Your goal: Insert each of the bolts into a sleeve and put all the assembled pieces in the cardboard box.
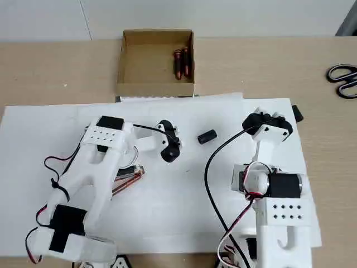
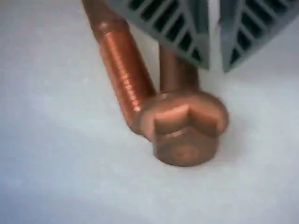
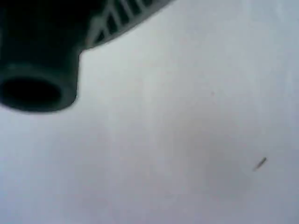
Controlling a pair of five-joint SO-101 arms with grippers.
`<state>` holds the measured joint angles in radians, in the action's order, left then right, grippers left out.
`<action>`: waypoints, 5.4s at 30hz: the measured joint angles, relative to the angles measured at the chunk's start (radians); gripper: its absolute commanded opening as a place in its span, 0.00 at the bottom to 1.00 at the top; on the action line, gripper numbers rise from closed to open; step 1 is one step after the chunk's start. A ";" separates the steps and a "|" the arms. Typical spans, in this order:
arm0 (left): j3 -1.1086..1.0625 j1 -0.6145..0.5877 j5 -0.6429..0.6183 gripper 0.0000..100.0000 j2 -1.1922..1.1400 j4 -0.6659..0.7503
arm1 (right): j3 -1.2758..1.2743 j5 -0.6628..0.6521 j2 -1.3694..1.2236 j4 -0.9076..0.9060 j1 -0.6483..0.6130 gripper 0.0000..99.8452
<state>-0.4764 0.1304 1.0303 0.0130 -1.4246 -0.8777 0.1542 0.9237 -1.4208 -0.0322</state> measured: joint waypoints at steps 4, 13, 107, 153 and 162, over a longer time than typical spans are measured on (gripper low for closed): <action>0.101 0.000 0.000 0.01 0.000 -0.103 | 0.000 0.000 0.000 0.000 0.000 0.00; 0.201 0.025 -0.002 0.01 0.000 -0.255 | 0.000 0.000 0.000 0.011 0.000 0.00; 0.176 0.101 -0.870 0.01 0.532 -0.275 | 0.032 -0.035 0.288 -0.052 -0.069 0.00; -0.410 0.040 -1.554 0.01 1.582 0.256 | -0.261 -0.135 0.878 0.157 -0.334 0.00; -0.626 0.035 -1.554 0.01 1.791 0.362 | -0.436 -0.135 0.881 0.376 -0.456 0.00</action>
<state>-1.1024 0.1657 -0.5240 1.8036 -1.0625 -1.3134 0.0192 1.8044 -1.0449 -0.4879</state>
